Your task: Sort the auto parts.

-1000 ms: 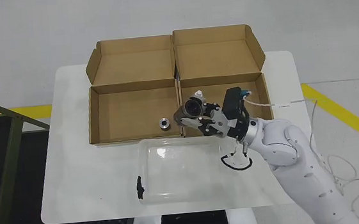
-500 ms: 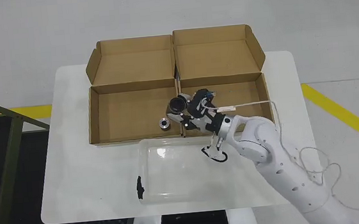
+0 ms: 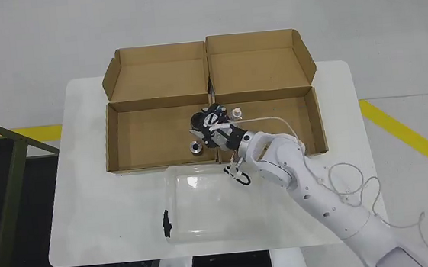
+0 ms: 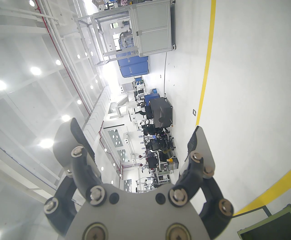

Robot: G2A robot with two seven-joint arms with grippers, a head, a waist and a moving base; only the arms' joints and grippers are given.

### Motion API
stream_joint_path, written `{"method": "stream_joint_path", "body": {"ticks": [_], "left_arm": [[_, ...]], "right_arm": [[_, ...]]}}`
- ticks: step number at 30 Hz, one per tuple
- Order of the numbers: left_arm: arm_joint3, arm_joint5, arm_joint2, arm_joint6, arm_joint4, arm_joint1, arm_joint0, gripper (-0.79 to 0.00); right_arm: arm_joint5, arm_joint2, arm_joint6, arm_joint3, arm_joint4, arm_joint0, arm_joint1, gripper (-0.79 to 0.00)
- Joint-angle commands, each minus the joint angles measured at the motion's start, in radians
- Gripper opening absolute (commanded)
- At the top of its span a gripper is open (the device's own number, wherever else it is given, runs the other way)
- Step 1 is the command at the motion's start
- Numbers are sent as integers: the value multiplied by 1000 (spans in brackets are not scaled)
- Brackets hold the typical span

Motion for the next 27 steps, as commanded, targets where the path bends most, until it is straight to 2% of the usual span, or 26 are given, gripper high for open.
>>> {"method": "stream_joint_path", "body": {"ticks": [1, 20, 24, 27], "left_arm": [[0, 0, 0, 0, 0, 0, 0, 0], [0, 0, 0, 0, 0, 0, 0, 0], [0, 0, 0, 0, 0, 0, 0, 0], [0, 0, 0, 0, 0, 0, 0, 0]], "right_arm": [[8, -13, 0, 24, 0, 13, -8, -785], [50, -64, 35, 154, -26, 78, -63, -776], [48, -67, 45, 155, -34, 82, -70, -588], [45, -68, 52, 149, -45, 81, -74, -542]]}}
